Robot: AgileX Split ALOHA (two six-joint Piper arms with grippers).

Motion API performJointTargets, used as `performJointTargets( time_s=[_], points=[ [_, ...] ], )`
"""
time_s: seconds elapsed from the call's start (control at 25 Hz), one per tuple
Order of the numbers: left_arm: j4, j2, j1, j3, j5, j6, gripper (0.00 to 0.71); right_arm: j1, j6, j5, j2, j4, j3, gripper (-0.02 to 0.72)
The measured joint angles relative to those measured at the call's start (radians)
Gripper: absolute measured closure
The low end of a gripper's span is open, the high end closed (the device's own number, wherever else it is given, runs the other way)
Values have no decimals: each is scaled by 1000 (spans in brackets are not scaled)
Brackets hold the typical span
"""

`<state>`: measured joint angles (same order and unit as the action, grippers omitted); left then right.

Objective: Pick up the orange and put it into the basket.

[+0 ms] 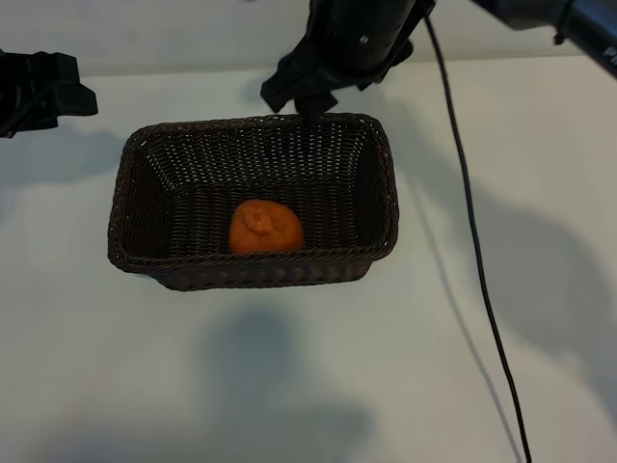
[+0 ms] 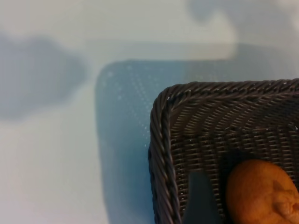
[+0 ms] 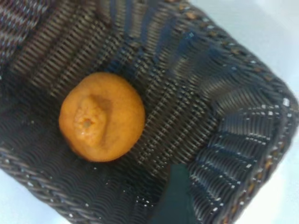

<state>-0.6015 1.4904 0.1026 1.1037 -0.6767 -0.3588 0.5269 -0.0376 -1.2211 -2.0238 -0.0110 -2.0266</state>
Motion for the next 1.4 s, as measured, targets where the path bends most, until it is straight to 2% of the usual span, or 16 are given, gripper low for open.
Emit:
performJointTargets(
  time_s=[0.16,0.52,0.84,1.4],
  points=[
    [0,0,0,0,0,-3,183,-39,-31,0,15,4,0,106],
    [0,0,0,0,-1,-3,183,-48,-32,0,41,28,0,134],
    [0,0,0,0,-2,-3,183,-48,-5,0,41,76,0,155],
    [-25,0,0,0,-1,-2,183,-48,24,1,11,92,2,156]
  ],
)
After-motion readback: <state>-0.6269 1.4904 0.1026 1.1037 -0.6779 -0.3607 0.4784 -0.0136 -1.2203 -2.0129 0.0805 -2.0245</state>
